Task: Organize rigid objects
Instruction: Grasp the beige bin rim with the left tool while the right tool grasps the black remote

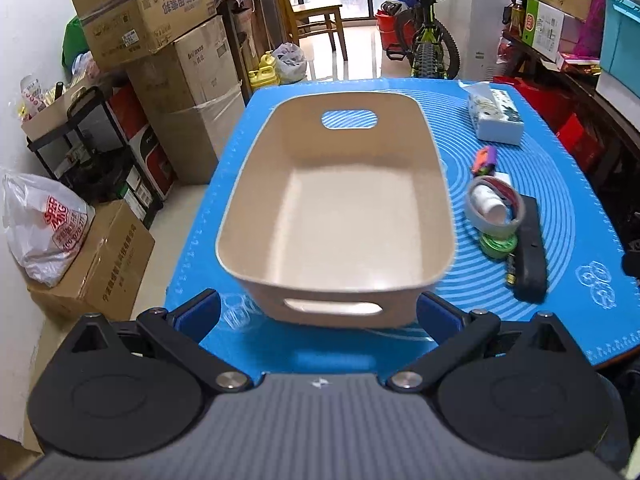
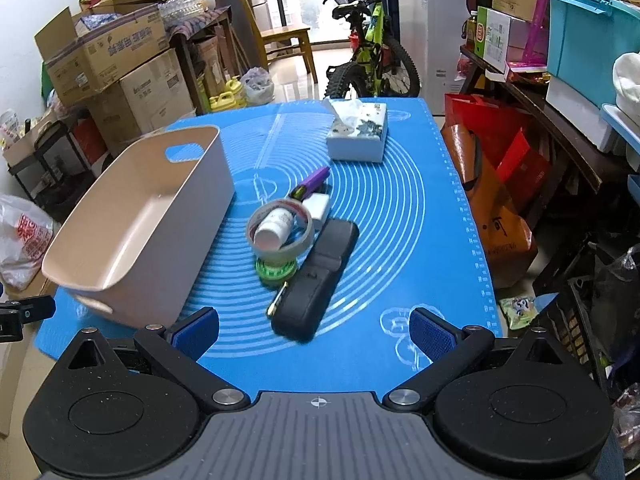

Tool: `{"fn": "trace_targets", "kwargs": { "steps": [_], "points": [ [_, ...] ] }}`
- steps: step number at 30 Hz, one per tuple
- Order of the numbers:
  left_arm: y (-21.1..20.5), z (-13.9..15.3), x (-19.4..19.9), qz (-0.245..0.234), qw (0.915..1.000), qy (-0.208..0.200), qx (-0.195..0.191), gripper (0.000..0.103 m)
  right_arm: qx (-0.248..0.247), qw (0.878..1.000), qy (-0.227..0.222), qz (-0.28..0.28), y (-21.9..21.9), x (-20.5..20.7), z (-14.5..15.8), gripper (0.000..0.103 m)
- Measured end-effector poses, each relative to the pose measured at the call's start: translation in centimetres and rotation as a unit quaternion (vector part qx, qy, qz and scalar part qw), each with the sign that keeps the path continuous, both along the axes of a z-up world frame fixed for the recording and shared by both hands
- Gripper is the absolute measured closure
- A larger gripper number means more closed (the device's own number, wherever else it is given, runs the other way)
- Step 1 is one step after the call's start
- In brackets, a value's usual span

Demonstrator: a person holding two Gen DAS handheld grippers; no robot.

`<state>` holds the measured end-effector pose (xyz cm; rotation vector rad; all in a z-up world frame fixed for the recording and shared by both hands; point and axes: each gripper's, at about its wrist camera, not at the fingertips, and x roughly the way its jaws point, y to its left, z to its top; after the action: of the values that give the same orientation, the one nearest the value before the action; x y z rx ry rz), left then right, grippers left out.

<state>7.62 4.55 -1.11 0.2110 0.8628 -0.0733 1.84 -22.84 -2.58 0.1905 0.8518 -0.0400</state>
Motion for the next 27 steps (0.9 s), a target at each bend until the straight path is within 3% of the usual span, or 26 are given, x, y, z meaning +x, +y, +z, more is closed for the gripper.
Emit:
{"fn": "trace_targets", "kwargs": {
  "steps": [4, 10, 20, 22, 27],
  "points": [
    [1.2, -0.4, 2.2, 0.005, 0.9999, 0.002, 0.009, 0.0, -0.011, 1.0, 0.006, -0.003, 0.1, 2.1, -0.5, 0.002],
    [3.9, -1.5, 6.6, 0.029, 0.9989, 0.035, 0.009, 0.0, -0.035, 0.999, 0.019, 0.0, 0.6, 5.2, -2.1, 0.002],
    [6.7, -4.3, 11.5, 0.046, 0.9957, 0.08, 0.013, 0.002, -0.047, 0.996, 0.071, -0.005, 1.2, 10.3, -7.0, 0.002],
    [7.0, -4.8, 12.1, 0.045, 0.9948, 0.09, 0.015, 0.022, -0.05, 0.995, 0.083, -0.006, 1.2, 10.9, -7.9, 0.002],
    [7.5, -5.8, 12.9, 0.046, 0.9923, 0.115, 0.006, 0.032, -0.047, 0.991, 0.122, -0.01, 1.1, 12.0, -10.3, 0.007]
  ]
}}
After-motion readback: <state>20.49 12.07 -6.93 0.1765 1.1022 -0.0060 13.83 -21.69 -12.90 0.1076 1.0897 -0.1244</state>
